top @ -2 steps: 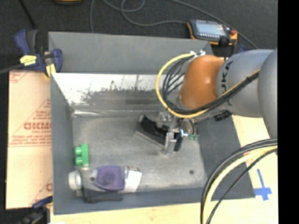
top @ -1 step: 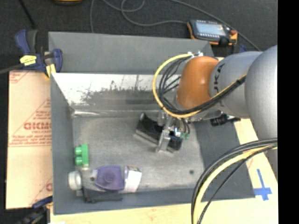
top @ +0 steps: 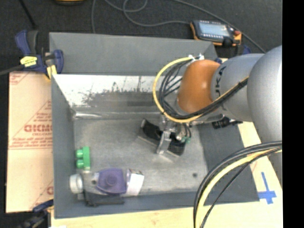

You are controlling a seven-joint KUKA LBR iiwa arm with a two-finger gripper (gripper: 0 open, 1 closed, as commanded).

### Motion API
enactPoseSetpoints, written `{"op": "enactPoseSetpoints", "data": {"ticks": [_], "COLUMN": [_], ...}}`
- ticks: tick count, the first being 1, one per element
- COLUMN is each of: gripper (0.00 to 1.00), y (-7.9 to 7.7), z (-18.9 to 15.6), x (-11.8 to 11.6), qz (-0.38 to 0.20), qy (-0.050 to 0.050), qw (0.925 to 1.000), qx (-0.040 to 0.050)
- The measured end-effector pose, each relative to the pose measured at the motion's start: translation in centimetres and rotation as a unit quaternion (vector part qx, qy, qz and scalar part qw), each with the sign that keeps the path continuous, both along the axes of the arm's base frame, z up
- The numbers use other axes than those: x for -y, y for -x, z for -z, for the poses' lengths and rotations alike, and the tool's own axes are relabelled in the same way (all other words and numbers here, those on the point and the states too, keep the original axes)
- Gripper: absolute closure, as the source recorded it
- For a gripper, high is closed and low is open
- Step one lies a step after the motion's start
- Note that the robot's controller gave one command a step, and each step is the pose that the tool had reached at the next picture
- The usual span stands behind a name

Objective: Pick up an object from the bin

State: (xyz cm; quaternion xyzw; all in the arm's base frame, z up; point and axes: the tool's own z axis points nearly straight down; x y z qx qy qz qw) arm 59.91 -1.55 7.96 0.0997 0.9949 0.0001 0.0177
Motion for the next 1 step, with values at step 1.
{"op": "enactPoseSetpoints", "data": {"ticks": [1], "gripper": [1.00], "y": [0.00], "z": [0.00], "x": [0.00], "qz": [0.000], "qy": [0.000], "qw": [1.0000], "qx": [0.0000]}}
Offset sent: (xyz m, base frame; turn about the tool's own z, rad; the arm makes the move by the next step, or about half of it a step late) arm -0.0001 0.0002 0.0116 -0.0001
